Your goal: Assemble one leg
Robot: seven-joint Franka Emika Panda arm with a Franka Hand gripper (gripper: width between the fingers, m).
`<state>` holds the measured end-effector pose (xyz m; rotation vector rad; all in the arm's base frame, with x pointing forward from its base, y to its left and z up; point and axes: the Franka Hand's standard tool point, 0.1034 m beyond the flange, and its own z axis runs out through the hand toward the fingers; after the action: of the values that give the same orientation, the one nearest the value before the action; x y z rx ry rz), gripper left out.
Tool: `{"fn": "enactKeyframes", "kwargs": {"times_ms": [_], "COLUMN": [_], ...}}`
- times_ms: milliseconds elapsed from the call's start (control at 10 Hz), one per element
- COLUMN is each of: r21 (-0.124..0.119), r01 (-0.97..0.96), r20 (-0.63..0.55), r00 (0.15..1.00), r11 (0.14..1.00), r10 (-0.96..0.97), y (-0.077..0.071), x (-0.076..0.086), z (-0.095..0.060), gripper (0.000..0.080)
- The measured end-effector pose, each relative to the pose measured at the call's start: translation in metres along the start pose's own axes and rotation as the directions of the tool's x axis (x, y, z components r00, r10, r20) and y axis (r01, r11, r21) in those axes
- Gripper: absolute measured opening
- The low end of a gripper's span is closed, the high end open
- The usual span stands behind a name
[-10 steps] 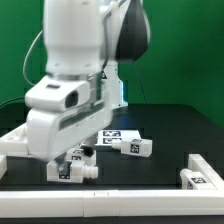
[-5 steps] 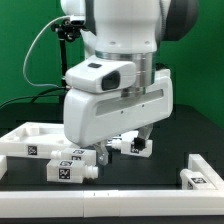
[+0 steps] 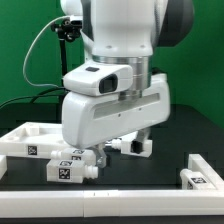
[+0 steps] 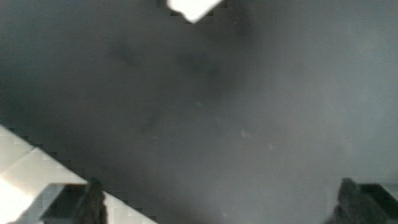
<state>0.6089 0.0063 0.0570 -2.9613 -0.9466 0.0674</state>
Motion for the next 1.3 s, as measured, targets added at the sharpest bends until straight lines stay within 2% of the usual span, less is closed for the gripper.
{"fn": "enactKeyframes", "kwargs": {"times_ms": [100, 200, 400, 800, 1000, 1100, 1300], "r21": [0.014, 0.037, 0.101, 0.101, 0.101, 0.099, 0.100], "r01": [-0.059, -0.156, -0.361, -0.353, -0.449, -0.469, -0.472], "r20": [-0.007, 0.002, -0.026, -0.022, -0.031, -0.044, -0.042], "r00": [0.998, 0.988, 0.931, 0.934, 0.891, 0.879, 0.878], "r11": [0.998, 0.987, 0.927, 0.930, 0.888, 0.878, 0.876], "r10": [0.059, 0.156, 0.365, 0.357, 0.454, 0.474, 0.477], "y": [-0.010, -0.016, -0.013, -0.016, -0.033, -0.039, -0.041], "x": [0.018, 0.032, 0.062, 0.062, 0.073, 0.078, 0.077], "z": [-0.001, -0.006, -0.012, -0.009, 0.003, 0.016, 0.031], "gripper": [0.0649, 0.0649, 0.0649, 0.0649, 0.0649, 0.0649, 0.0649]}}
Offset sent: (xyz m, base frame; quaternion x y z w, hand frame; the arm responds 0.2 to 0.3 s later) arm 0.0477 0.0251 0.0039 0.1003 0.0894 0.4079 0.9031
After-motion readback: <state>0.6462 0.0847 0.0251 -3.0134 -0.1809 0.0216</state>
